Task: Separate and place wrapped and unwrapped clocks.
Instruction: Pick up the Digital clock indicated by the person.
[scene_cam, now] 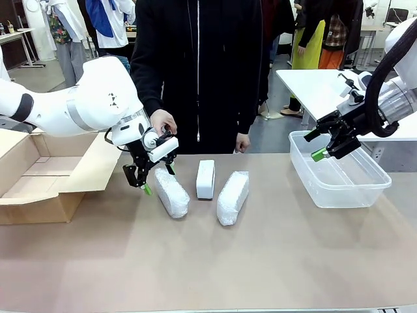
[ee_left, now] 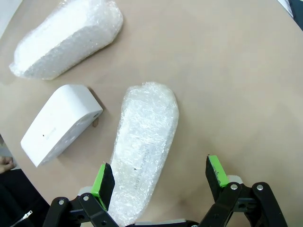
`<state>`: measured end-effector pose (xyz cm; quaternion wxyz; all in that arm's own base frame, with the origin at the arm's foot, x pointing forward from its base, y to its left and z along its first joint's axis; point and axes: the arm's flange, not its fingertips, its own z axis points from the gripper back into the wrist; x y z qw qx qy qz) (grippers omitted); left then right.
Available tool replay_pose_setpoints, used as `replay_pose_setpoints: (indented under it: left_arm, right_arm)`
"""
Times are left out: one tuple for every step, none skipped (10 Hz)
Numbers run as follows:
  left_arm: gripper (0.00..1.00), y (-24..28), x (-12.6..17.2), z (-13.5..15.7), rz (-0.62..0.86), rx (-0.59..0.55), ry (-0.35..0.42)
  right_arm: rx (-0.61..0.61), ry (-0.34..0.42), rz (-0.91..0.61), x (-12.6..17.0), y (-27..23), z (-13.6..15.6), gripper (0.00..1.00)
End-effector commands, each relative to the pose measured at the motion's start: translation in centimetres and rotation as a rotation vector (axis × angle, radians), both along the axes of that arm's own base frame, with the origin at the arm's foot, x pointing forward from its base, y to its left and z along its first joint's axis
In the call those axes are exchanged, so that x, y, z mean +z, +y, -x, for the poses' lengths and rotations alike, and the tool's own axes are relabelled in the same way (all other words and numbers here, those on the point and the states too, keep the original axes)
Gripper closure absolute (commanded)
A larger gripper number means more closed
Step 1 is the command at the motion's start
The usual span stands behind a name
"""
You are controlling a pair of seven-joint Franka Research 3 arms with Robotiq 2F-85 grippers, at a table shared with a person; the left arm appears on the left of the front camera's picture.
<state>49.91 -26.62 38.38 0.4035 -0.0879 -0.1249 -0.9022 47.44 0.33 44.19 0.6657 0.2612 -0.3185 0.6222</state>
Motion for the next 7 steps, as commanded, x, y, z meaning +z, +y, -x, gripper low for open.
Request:
replay_pose_setpoints:
  left_arm:
    - [0.0, -0.2, -0.8, -1.2, -0.025, -0.041, -0.021]
    - [0.0, -0.4, -1.3, -1.4, -0.029, -0.053, -0.02]
    - [0.0, -0.6, -1.7, -1.6, -0.027, -0.063, -0.021]
    - [0.0, -0.6, -2.1, -1.8, -0.028, -0.061, -0.018]
    - [0.0, -0.6, -2.6, -2.2, -0.016, -0.067, -0.03]
    - [0.0, -0.6, -3.0, -2.7, 0.018, -0.061, -0.021]
    - [0.0, -0.7, -3.2, -2.8, 0.022, -0.058, -0.027]
  right_arm:
    - [0.0, -0.008, -0.029, -0.2, 0.1, -0.2, 0.0]
    - [0.0, -0.008, -0.029, -0.2, 0.1, -0.2, 0.0]
    - [0.0, -0.008, -0.029, -0.2, 0.1, -0.2, 0.0]
    - [0.0, -0.008, -0.029, -0.2, 0.1, -0.2, 0.0]
    - [0.0, -0.008, -0.029, -0.2, 0.1, -0.2, 0.0]
    - [0.0, -0.008, -0.029, -0.2, 0.1, -0.2, 0.0]
    - [0.0, -0.008, -0.029, -0.2, 0.1, -0.2, 0.0]
